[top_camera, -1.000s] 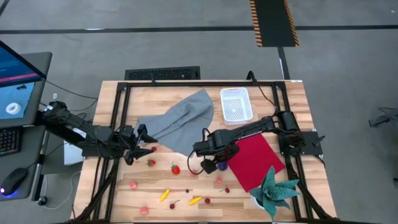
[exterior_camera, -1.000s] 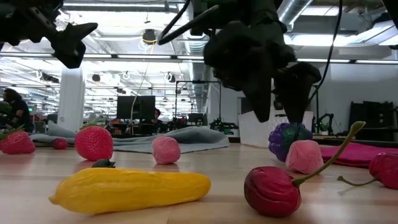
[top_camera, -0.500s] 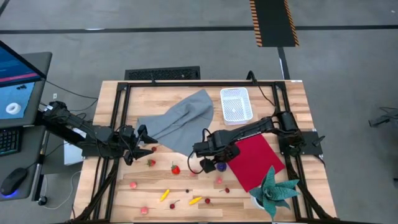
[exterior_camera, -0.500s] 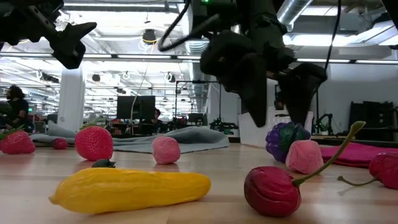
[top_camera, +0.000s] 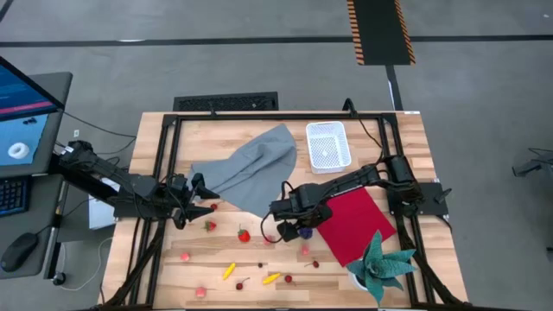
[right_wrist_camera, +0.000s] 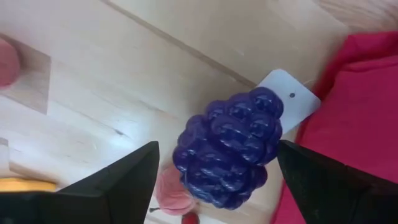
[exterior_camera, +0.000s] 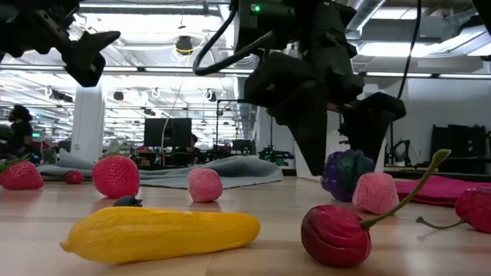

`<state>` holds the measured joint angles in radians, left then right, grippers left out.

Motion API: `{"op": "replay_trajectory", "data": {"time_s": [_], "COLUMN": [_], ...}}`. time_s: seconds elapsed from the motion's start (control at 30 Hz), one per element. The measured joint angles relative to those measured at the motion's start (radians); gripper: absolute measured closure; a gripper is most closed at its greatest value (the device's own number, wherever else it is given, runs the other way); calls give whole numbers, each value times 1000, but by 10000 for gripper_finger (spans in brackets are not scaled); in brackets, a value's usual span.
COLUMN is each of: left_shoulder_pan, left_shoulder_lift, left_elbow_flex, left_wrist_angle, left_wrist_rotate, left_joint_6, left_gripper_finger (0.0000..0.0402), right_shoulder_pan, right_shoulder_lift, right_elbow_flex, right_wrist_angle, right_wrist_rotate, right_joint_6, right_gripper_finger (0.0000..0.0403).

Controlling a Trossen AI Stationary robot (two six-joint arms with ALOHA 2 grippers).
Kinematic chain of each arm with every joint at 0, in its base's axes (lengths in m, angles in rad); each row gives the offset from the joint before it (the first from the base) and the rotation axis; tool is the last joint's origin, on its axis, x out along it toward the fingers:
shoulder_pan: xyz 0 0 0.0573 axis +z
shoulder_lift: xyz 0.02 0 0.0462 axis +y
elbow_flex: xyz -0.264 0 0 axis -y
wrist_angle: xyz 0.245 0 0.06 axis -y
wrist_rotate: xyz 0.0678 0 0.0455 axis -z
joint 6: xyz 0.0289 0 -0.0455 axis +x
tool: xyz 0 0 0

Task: Pick and placing Produce into tupperware
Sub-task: Put the purple grape into the white bin

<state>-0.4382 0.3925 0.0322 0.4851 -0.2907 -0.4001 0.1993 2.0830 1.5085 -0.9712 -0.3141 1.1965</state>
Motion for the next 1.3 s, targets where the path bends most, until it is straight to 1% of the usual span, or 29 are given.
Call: {"op": "replay_trajectory", "data": {"time_s": [0.23,0.53,0.67,0.8,0.87,0.9,1.17,1.3], "left_shoulder_pan": [0,0,0,0,0,0,0,0], "left_shoulder_lift": [0,0,0,0,0,0,0,0], "left_elbow_flex": [0,0,0,0,0,0,0,0], "left_wrist_angle": [-11,-11,-11,-11,-20,-26,-31,-26], "left_wrist_rotate": [-1,-1,-1,-1,-1,-1,-3,-3], "left_joint_6": [-4,-7,-7,-8,-15,-16,-17,-17], "left_gripper_finger": [152,152,152,152,152,152,152,152], "right_shoulder_pan": [-4,-2,2,4,4,5,8,4], "right_shoulder_lift": [0,0,11,48,79,83,99,83], "right_elbow_flex": [0,0,1,3,4,4,45,80], "right_wrist_angle": [-1,0,3,12,57,51,14,-11], "right_wrist_rotate": [-4,-22,-25,-63,-104,-110,-93,-35], "right_joint_6": [7,8,9,-6,-13,-17,-46,-65], "right_gripper_finger": [66,113,119,119,119,119,122,122]}}
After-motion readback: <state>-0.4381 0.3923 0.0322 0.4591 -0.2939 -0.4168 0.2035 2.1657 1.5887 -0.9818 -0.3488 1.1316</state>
